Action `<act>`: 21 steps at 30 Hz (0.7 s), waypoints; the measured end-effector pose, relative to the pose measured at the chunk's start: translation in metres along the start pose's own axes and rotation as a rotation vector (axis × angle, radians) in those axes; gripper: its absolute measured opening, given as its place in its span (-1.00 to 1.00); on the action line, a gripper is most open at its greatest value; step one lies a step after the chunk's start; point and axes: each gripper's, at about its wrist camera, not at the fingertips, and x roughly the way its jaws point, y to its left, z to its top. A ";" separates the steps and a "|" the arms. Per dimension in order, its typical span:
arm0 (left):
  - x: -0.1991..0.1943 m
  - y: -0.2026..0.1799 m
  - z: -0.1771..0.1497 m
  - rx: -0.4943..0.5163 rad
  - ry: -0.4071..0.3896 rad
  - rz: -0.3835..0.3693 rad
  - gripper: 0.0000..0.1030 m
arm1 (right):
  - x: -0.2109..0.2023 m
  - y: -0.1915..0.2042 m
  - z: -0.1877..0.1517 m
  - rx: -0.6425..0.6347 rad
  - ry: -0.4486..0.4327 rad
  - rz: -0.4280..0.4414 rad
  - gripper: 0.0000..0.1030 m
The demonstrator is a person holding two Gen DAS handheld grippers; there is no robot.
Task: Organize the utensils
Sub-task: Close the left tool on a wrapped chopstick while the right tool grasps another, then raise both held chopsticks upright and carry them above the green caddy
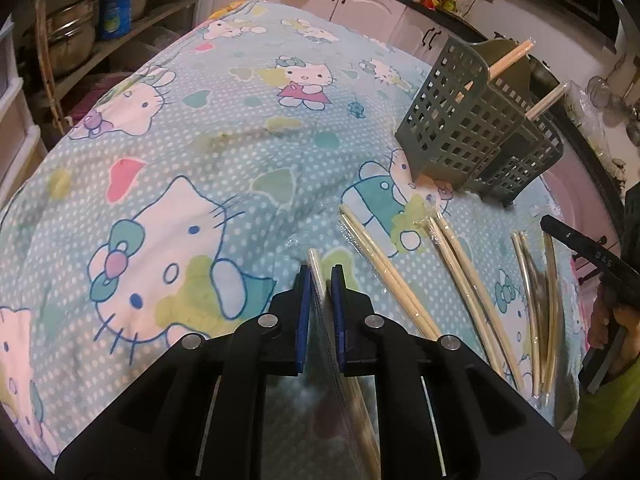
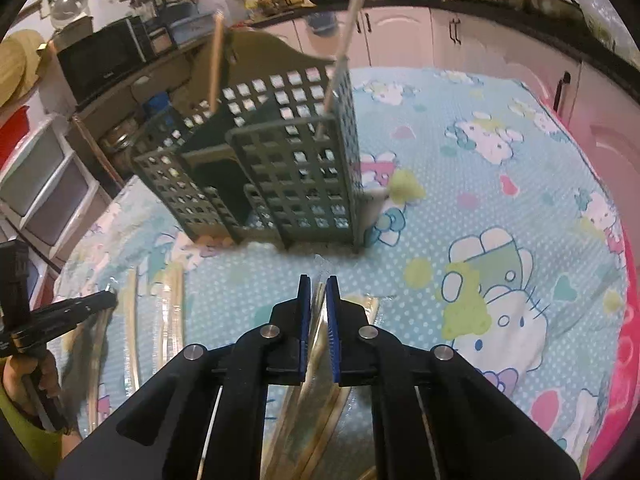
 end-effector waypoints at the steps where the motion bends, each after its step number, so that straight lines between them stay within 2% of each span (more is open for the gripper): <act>1: -0.004 0.001 0.000 -0.003 -0.010 -0.005 -0.91 | -0.004 0.001 0.001 -0.002 -0.008 0.007 -0.85; 12: -0.057 -0.023 0.022 0.073 -0.149 -0.006 -0.97 | -0.048 0.023 0.012 -0.054 -0.124 0.049 -0.88; 21: -0.086 -0.052 0.048 0.112 -0.262 -0.077 -0.97 | -0.083 0.035 0.022 -0.069 -0.228 0.096 -0.89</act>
